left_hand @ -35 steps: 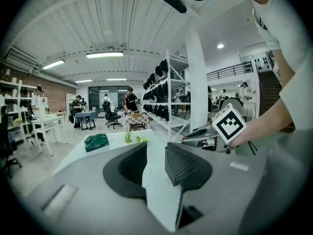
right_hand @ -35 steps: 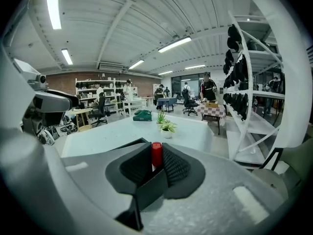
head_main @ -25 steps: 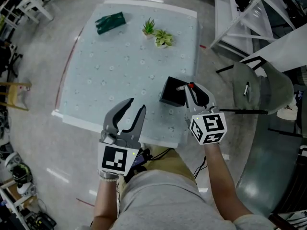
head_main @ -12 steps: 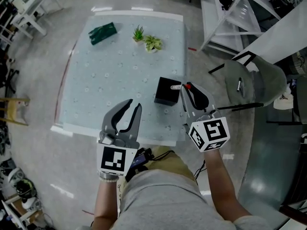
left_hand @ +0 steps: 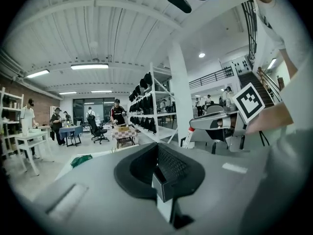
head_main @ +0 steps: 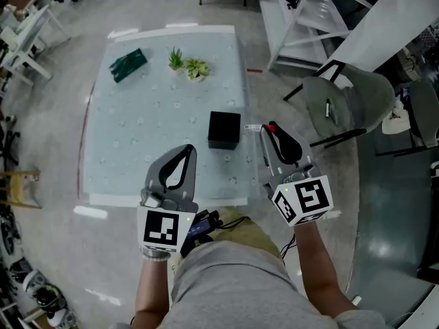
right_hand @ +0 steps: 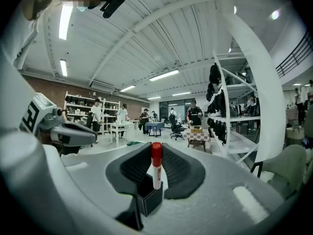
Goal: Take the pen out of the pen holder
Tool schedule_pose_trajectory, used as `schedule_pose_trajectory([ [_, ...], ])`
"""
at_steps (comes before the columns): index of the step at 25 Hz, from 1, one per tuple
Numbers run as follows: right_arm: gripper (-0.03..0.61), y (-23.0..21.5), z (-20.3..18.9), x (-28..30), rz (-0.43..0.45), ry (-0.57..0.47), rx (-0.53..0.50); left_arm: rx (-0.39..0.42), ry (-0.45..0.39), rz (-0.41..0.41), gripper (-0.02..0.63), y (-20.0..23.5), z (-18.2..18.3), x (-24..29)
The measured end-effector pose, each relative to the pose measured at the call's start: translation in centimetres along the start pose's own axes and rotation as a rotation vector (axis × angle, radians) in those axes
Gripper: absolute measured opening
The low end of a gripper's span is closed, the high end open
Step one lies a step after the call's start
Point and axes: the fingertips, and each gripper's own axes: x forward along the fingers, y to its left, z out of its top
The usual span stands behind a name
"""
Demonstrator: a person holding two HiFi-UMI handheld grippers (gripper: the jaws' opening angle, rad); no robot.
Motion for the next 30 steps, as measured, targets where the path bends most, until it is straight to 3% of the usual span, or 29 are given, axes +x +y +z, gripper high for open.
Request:
schedule_pose_trajectory([
  [14, 0.064, -1.8, -1.0, -6.1, -0.176, 0.018, 0.02, 0.049, -0.023, -0.176, 0.003, -4.1, 0.6, 1.2],
  [30, 0.064, -1.4, -3.4, -8.8, -0.218, 0.072, 0.042, 0.063, 0.012, -0.235, 0.006, -5.4, -0.7, 0.7],
])
